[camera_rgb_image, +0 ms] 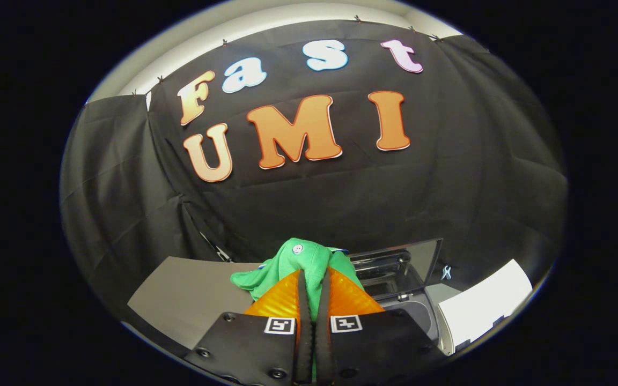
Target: Put the clothes into the washing machine and then close the washing machine lid.
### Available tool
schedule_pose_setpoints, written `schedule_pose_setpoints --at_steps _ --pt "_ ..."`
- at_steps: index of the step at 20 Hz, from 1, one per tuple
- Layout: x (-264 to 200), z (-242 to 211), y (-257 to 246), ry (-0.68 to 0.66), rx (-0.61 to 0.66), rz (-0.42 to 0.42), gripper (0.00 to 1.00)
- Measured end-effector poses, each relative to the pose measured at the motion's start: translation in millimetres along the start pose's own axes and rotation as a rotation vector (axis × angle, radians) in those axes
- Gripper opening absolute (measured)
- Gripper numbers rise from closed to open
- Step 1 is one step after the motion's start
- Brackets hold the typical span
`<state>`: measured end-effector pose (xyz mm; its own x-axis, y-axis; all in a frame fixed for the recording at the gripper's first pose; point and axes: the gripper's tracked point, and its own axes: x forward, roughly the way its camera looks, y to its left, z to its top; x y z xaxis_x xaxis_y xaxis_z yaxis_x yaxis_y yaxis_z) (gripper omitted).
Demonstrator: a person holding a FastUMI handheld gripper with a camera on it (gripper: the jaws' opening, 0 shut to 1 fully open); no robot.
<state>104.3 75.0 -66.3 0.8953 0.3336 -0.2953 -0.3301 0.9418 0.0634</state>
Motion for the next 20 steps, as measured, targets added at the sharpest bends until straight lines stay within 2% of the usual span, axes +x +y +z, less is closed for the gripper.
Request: schedule_pose_setpoints --at_steps 10,20 --pt "11 -42 -76 0.071 0.004 -0.053 0.11" --pt "47 -110 -108 0.180 0.003 -0.061 0.11"
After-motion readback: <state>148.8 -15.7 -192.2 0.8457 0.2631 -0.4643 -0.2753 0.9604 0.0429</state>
